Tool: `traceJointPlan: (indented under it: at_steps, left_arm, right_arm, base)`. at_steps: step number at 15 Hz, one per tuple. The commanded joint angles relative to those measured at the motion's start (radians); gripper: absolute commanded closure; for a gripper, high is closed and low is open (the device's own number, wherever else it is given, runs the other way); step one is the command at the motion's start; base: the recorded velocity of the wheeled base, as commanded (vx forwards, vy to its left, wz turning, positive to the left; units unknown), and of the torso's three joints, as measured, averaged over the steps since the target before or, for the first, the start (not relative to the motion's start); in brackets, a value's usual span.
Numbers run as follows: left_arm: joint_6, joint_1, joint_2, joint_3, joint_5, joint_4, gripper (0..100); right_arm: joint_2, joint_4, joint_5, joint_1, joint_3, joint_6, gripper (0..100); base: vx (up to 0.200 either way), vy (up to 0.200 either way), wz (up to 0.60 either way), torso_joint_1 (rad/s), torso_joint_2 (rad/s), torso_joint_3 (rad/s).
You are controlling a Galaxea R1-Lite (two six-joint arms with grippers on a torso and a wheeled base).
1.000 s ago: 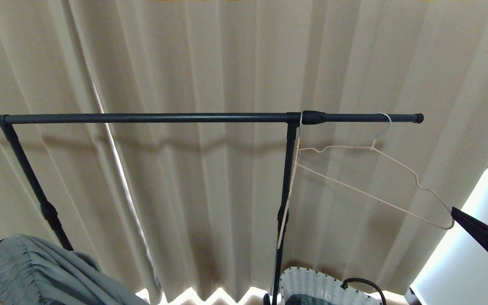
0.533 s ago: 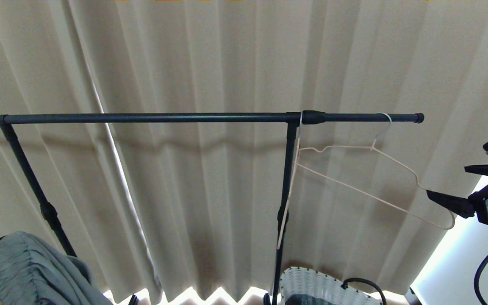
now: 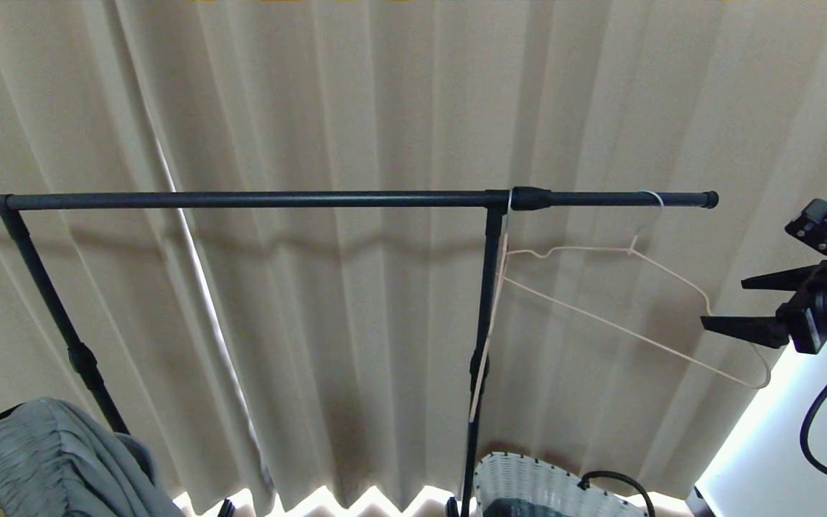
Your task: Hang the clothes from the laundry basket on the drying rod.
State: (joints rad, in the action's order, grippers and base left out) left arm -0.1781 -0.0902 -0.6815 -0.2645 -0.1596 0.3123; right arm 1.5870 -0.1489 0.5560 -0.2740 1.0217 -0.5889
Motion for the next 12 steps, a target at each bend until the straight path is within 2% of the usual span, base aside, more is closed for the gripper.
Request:
traceJointPlan:
  at_steps: [1,11,12]
  left_arm:
    - [0.0,-0.003,0.002,-0.001,0.0,0.001,100]
    - [0.0,-0.003,0.002,0.004,0.0,-0.001,100]
    - [0.0,-0.003,0.002,0.004,0.0,-0.001,100]
  right_arm:
    - [0.091,-0.001,0.001,-0.01,0.04,0.0,0]
    - [0.268,0.011,0.01,-0.011,0.126,0.008,0]
    - [0.261,0.002,0.032,-0.01,0.118,0.008,0]
  base:
    - [0.0,0.0,0.0,0.0,0.0,0.0]
    - [0.0,0.0,0.0,0.0,0.0,0.0]
    - [0.0,0.0,0.0,0.0,0.0,0.0]
